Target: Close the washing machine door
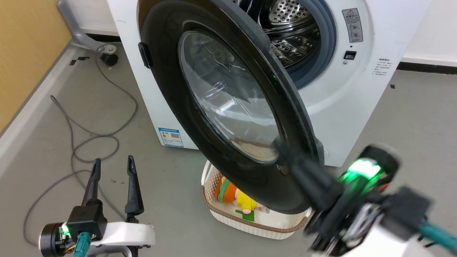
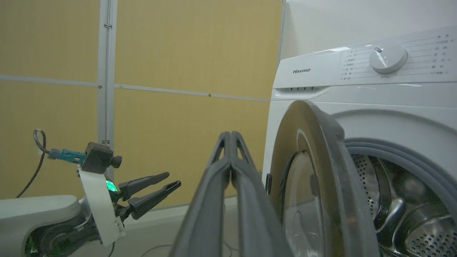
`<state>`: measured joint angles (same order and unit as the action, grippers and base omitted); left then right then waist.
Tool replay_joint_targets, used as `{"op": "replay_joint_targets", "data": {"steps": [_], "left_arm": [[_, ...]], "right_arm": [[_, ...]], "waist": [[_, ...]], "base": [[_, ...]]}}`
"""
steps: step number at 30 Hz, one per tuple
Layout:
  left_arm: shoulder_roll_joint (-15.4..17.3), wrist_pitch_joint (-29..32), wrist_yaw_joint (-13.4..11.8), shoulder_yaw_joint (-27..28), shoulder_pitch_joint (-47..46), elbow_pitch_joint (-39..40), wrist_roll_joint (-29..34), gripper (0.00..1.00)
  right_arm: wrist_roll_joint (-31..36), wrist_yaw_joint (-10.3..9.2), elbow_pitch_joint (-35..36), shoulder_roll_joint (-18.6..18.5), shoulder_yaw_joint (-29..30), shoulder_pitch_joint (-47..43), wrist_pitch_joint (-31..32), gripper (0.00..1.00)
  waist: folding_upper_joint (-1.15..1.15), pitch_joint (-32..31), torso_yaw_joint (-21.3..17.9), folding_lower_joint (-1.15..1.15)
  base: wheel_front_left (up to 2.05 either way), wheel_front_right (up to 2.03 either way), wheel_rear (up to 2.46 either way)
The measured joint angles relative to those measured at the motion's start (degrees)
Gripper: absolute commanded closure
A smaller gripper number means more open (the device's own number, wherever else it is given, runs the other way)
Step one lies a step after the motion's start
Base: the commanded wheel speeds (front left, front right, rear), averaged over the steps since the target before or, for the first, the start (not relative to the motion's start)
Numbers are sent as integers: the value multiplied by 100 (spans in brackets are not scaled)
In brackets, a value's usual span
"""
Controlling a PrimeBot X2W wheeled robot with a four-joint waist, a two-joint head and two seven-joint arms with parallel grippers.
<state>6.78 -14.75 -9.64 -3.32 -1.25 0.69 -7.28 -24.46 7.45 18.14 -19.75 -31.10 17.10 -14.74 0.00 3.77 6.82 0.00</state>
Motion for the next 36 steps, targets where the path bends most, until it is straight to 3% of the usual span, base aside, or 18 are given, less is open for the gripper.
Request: {"op": "replay_joint_targets", "data": {"steps": [6, 12, 19, 27, 36], "left_arm": [[-109, 0, 124, 118, 0, 20, 115, 0], [-209, 0, 207, 224, 0, 22, 178, 0], [-257, 0, 276, 269, -3, 60, 292, 0], [-322, 0, 327, 242, -120, 101, 320, 0], [-374, 0, 378, 157, -448, 165, 342, 0]], "right_arm": [[22, 0, -537, -369, -760, -18, 0, 100], [133, 0, -1061, -579, -894, -250, 0, 100], [210, 0, -1656, -659, -487, -493, 0, 100], [219, 14, -2125, -424, 46, -466, 0, 100], [218, 14, -2773, -277, 744, 206, 0, 100]], "waist": [[0, 28, -30, 0], [0, 60, -85, 0], [0, 165, -180, 0], [0, 398, -251, 1], [0, 847, -235, 1]], "base": [[0, 0, 0], [0, 0, 0], [0, 0, 0], [0, 0, 0], [0, 0, 0]]}}
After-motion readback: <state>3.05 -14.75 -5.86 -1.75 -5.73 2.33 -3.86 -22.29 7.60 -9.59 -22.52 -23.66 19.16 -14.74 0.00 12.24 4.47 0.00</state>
